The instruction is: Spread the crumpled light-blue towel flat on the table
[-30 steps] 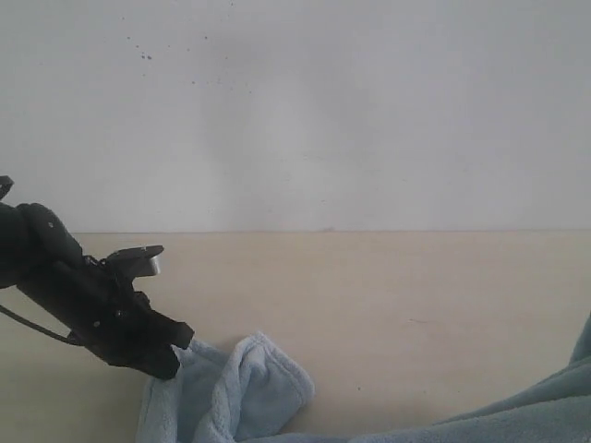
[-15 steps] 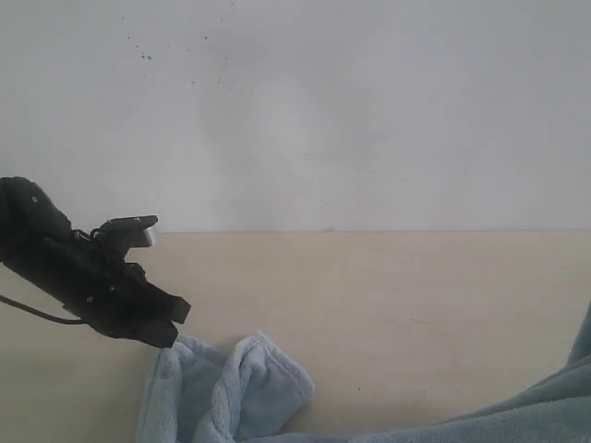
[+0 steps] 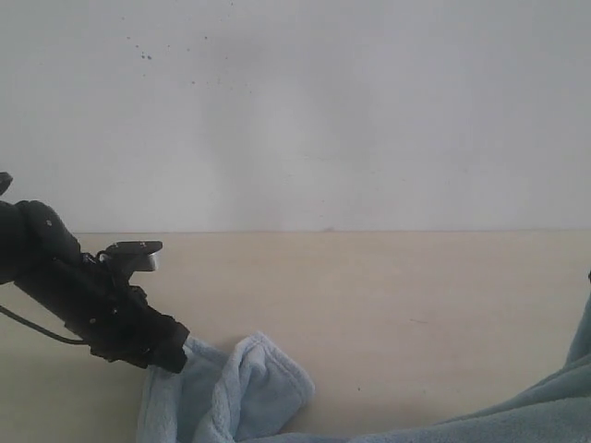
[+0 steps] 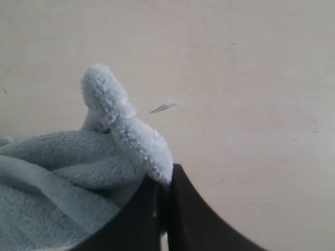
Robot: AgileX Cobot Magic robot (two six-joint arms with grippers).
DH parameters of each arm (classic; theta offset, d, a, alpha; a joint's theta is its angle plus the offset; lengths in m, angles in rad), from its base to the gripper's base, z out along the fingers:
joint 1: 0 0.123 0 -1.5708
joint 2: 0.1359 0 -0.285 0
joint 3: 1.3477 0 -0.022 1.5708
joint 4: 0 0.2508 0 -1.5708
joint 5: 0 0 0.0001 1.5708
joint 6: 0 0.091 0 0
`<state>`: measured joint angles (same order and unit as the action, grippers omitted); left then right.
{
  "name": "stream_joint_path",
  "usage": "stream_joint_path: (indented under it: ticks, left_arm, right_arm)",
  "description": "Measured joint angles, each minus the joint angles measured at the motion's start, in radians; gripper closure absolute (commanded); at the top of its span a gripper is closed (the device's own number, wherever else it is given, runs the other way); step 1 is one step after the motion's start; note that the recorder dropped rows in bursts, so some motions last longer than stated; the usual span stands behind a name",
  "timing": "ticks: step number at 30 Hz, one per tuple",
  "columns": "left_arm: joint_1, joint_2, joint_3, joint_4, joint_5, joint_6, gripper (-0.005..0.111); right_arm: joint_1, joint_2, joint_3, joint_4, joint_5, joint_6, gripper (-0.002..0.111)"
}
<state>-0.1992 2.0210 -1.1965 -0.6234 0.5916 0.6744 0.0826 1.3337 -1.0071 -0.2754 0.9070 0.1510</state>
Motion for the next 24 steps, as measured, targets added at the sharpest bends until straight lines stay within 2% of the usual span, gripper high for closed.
stream_joint_path:
  ticks: [5,8,10,15,24]
  left_arm:
    - [0.0,0.004,0.0,-0.01,-0.023,0.0,0.047]
    - [0.0,0.022,0.0,-0.029,-0.034,0.0,0.054]
    - [0.0,0.029,0.0,-0.033,-0.036,0.002,0.065]
    - [0.0,0.029,0.0,-0.04,-0.042,0.002,0.103]
    - [0.008,0.014,0.0,-0.04,-0.024,0.037,0.103]
  right_arm:
    - [0.0,0.0,0.0,0.007,-0.001,0.0,0.109]
    - [0.0,0.0,0.0,0.007,-0.001,0.0,0.109]
    - [0.0,0.0,0.0,0.007,-0.001,0.0,0.109]
    - [0.0,0.0,0.0,0.007,-0.001,0.0,0.109]
    - [0.0,0.0,0.0,0.007,0.003,-0.007,0.109]
